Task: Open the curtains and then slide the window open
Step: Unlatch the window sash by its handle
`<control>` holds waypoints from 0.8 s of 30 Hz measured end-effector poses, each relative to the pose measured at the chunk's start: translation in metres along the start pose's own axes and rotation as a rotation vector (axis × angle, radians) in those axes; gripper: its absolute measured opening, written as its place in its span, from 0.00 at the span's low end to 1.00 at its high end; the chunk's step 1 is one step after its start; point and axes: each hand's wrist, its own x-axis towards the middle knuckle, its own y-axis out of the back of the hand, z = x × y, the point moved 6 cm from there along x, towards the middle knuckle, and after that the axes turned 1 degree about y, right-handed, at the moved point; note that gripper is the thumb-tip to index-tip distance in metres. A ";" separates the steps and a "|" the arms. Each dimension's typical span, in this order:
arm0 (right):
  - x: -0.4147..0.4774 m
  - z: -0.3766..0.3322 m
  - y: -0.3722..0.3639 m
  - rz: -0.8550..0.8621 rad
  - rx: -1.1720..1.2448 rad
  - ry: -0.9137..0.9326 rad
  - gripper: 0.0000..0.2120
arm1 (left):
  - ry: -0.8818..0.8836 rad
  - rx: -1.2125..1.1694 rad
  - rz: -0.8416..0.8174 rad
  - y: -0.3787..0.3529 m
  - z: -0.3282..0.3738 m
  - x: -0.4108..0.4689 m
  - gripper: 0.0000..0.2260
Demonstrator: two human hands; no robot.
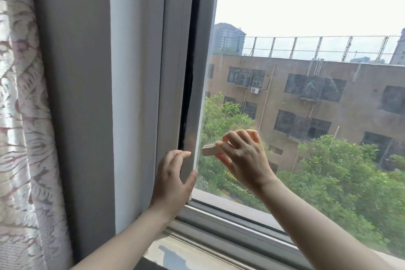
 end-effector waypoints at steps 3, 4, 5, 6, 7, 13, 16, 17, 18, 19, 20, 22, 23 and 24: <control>0.000 0.002 0.000 -0.004 0.004 0.007 0.12 | 0.027 0.031 0.014 0.004 -0.004 0.002 0.20; -0.001 0.002 0.000 -0.004 0.008 0.005 0.13 | 0.040 0.036 0.026 0.005 -0.005 0.003 0.22; -0.001 0.003 -0.001 -0.002 0.011 0.001 0.13 | 0.058 0.035 0.037 0.007 -0.006 0.003 0.23; -0.001 0.003 -0.001 0.000 0.018 -0.002 0.13 | 0.076 0.031 0.047 0.008 -0.007 0.003 0.25; -0.001 0.003 -0.001 0.003 0.025 -0.004 0.13 | 0.089 0.026 0.053 0.008 -0.007 0.004 0.27; 0.003 -0.018 0.002 -0.030 0.331 0.001 0.10 | 0.118 0.045 0.040 0.007 -0.015 0.010 0.33; -0.005 -0.031 0.002 -0.045 0.466 -0.093 0.10 | 0.208 -0.013 0.034 0.004 -0.027 0.009 0.34; -0.009 -0.034 0.001 -0.044 0.477 -0.122 0.10 | 0.229 -0.027 0.033 0.002 -0.031 0.007 0.34; -0.014 -0.037 -0.002 -0.045 0.482 -0.150 0.10 | 0.238 -0.032 0.026 0.001 -0.035 0.005 0.34; -0.018 -0.040 -0.005 -0.046 0.484 -0.186 0.11 | 0.241 -0.035 0.015 0.000 -0.038 0.002 0.33; -0.023 -0.041 -0.009 -0.049 0.486 -0.228 0.11 | 0.243 -0.042 0.006 -0.001 -0.040 -0.001 0.33; -0.034 -0.040 -0.016 -0.060 0.474 -0.305 0.11 | 0.241 -0.067 -0.006 -0.003 -0.044 -0.005 0.32; -0.041 -0.041 -0.021 -0.079 0.461 -0.322 0.11 | 0.236 -0.078 -0.008 -0.003 -0.047 -0.007 0.31; -0.047 -0.043 -0.025 -0.104 0.444 -0.317 0.10 | 0.229 -0.084 -0.005 -0.002 -0.049 -0.008 0.30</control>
